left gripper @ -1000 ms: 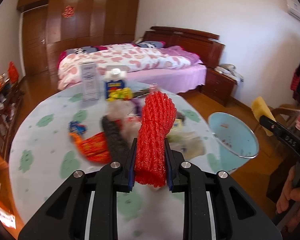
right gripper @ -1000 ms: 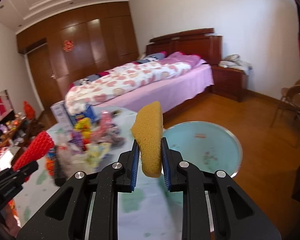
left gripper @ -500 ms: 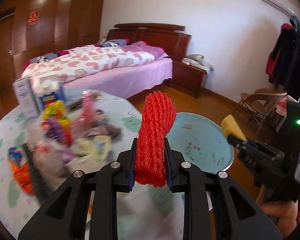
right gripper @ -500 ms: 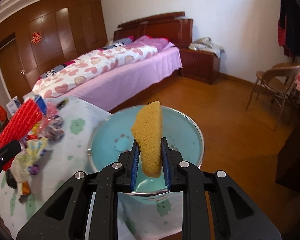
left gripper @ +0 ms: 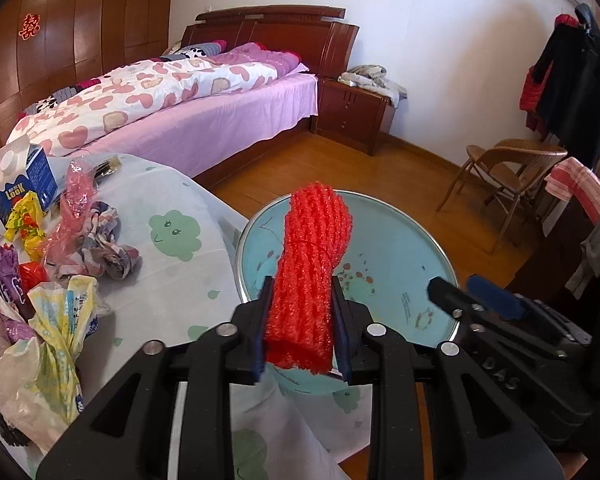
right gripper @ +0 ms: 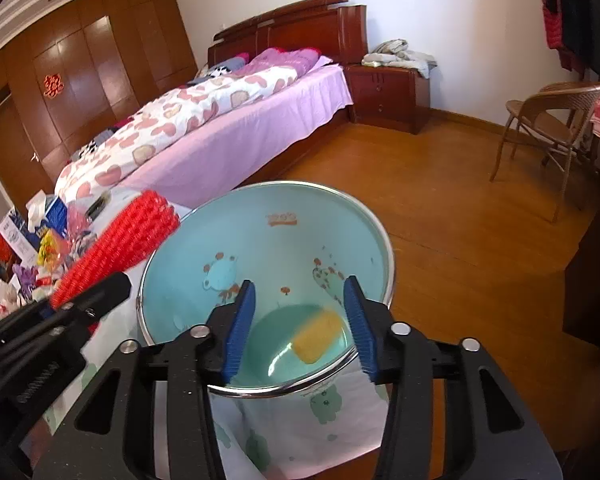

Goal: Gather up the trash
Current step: 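Carry the sponge and red net over the blue bucket and open both tools, then grasp the clear plastic bag with the right tool while the left tool grasps the black mesh net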

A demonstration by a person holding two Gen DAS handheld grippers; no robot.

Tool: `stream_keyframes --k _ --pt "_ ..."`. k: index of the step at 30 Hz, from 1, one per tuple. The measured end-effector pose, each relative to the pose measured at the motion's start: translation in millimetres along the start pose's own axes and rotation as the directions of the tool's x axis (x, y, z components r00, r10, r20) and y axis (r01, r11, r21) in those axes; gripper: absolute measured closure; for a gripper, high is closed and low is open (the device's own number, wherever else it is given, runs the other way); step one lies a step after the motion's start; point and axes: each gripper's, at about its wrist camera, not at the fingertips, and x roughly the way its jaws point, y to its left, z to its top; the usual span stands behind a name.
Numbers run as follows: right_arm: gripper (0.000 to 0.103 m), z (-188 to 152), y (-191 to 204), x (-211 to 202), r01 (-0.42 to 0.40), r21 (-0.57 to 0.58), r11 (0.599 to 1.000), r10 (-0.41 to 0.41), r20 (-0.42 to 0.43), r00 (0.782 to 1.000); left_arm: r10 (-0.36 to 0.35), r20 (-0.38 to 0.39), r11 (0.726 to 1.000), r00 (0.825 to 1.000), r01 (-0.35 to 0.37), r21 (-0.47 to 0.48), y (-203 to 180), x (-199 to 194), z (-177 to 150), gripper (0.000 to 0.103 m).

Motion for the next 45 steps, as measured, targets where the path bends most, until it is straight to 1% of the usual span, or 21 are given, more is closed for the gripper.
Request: stream_keyframes --k 1,2,3,6,8,11,15,18,21,26,33,38,40,43,45 --pt "0.052 1 -1 -2 0.003 0.006 1.000 -0.003 0.008 1.000 0.009 0.000 1.000 1.000 -0.009 0.000 1 -1 0 0.062" --pt "0.048 1 -1 -5 0.007 0.014 1.000 -0.007 0.017 1.000 0.019 0.001 1.000 1.000 -0.019 -0.003 4 -2 0 0.050" --pt "0.044 3 -2 -9 0.009 0.028 1.000 -0.009 0.029 1.000 0.031 0.007 0.999 0.999 -0.031 -0.011 6 -3 0 0.046" --pt "0.042 5 -2 -20 0.019 0.034 0.999 -0.022 0.066 0.998 0.050 0.021 0.999 0.999 -0.050 -0.020 11 -12 1 0.041" --pt "0.041 6 -1 -25 0.029 0.036 0.999 -0.032 0.081 0.996 0.074 0.031 0.997 0.997 -0.073 -0.018 13 -19 0 0.029" --pt "0.035 7 3 -36 0.031 0.038 0.999 -0.035 0.101 0.994 0.127 0.061 0.992 0.990 -0.125 -0.026 21 -34 -2 0.018" --pt "0.031 10 9 -42 0.042 0.020 0.999 -0.044 0.122 0.992 0.168 0.068 0.985 0.983 -0.166 -0.038 32 -49 -6 0.016" --pt "0.031 9 18 -47 0.041 0.010 0.999 -0.042 0.128 0.991 0.189 0.074 0.981 0.979 -0.185 -0.052 39 -62 -10 0.013" --pt "0.031 7 29 -53 0.023 -0.006 1.000 -0.022 0.136 0.991 0.213 0.090 0.976 0.973 -0.207 -0.066 48 -76 -16 0.011" --pt "0.031 2 51 -60 -0.002 -0.059 0.998 0.011 0.141 0.990 0.243 0.089 0.968 0.966 -0.236 -0.082 58 -90 -23 0.011" --pt "0.031 -8 77 -63 -0.033 -0.101 0.994 0.047 0.132 0.990 0.272 0.080 0.956 0.959 -0.259 -0.137 91 -111 -43 0.010" --pt "0.031 -17 100 -63 -0.076 -0.139 0.987 0.091 0.110 0.990 0.309 0.067 0.937 0.949 -0.291 -0.192 123 -123 -58 0.010" --pt "0.032 -22 113 -64 -0.101 -0.161 0.982 0.118 0.099 0.988 0.321 0.058 0.927 0.945 -0.301 -0.225 139 -129 -65 0.010" --pt "0.032 -27 132 -64 -0.138 -0.198 0.970 0.157 0.083 0.984 0.351 0.044 0.907 0.935 -0.328 -0.262 163 -138 -75 0.010" --pt "0.034 -30 143 -63 -0.162 -0.218 0.962 0.182 0.075 0.980 0.370 0.037 0.895 0.928 -0.345 -0.283 177 -143 -81 0.010"
